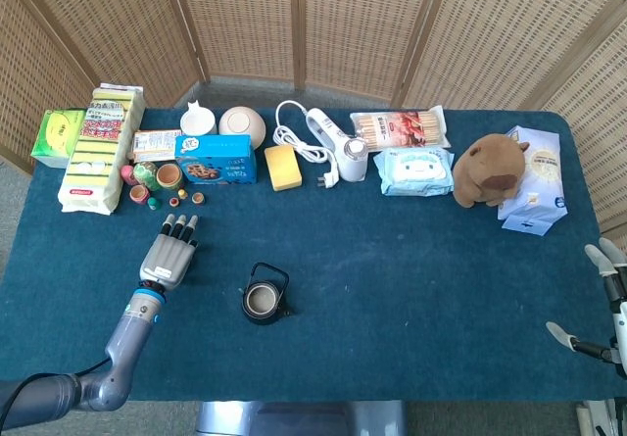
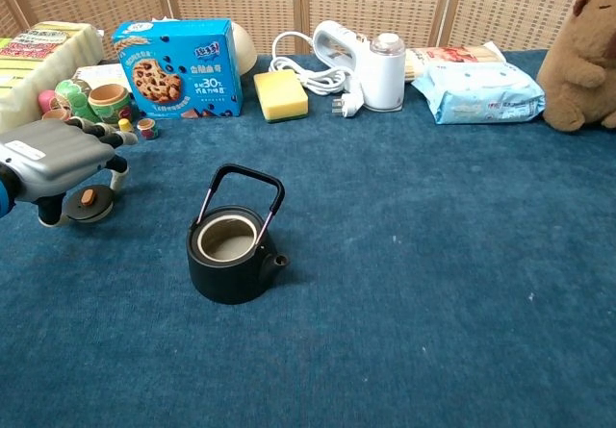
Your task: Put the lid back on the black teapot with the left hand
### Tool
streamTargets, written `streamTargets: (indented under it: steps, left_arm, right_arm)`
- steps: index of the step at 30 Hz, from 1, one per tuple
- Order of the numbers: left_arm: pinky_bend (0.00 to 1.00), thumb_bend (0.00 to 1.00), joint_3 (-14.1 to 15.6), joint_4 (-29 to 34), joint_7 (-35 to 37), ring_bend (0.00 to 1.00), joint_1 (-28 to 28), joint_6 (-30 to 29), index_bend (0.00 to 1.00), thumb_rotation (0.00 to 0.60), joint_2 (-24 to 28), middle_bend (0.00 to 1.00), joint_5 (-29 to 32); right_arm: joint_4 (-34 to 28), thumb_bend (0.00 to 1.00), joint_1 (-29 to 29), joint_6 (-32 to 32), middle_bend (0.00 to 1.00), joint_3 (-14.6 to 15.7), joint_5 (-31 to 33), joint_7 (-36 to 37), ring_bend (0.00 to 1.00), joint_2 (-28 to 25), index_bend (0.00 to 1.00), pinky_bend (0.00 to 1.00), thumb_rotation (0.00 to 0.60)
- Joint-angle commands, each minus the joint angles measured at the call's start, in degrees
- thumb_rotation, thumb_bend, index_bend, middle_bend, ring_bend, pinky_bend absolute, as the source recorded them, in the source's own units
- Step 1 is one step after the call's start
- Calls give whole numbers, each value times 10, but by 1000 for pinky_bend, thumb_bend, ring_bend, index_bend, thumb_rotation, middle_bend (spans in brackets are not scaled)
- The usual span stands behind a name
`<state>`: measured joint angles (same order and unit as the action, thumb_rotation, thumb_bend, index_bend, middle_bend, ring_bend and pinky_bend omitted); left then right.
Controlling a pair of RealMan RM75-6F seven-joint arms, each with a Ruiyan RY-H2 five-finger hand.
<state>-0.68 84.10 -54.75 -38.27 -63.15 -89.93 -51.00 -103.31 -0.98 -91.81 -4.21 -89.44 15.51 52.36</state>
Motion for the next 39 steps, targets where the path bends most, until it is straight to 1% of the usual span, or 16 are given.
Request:
streamTargets:
  steps: [1, 7, 13, 19, 21, 25, 30, 34, 39]
  left_arm:
    - [60, 264, -1, 4, 4, 0, 1, -3, 438, 600, 3, 0, -4]
    - [60, 268, -2, 35, 9, 0, 2, -19, 444, 600, 23, 0, -24]
    - [61, 270, -2, 88, 10, 0, 4, -40, 443, 600, 54, 0, -51]
    - [60, 275, 8, 157, 26, 0, 8, -51, 463, 600, 98, 0, -101]
    - [60, 280, 16, 189, 34, 0, 8, -52, 463, 600, 119, 0, -132]
    - [60, 280, 29, 230, 28, 0, 7, -59, 463, 600, 139, 0, -182]
    - [60, 280, 40, 268, -9, 0, 4, -58, 463, 600, 137, 0, -207]
    - [61, 281, 39, 286, -46, 0, -2, -56, 463, 600, 118, 0, -212]
    - [60, 281, 36, 291, -95, 0, -11, -49, 463, 600, 85, 0, -202]
  right_arm:
    - [0, 69, 0, 0, 0, 0, 0, 0, 0, 0, 51, 0, 600]
    - [0, 69, 0, 0, 0, 1, -1, 1, 0, 0, 52, 0, 600]
    - [-1, 69, 1, 3, 0, 2, -1, 0, 0, 0, 53, 0, 600]
    - [-2, 69, 2, 5, 0, 2, 2, -2, 0, 0, 54, 0, 600]
    - [-2, 69, 2, 6, 0, 2, 3, -4, 0, 0, 54, 0, 600]
    - [-3, 69, 3, 7, 0, 3, 2, -7, 0, 1, 54, 0, 600]
    - [-4, 69, 2, 6, 0, 3, 2, -7, 0, 0, 54, 0, 600]
    - [-4, 69, 2, 5, 0, 3, 2, -3, 0, -2, 54, 0, 600]
    - [-4, 69, 2, 7, 0, 3, 3, 1, 0, -3, 55, 0, 600]
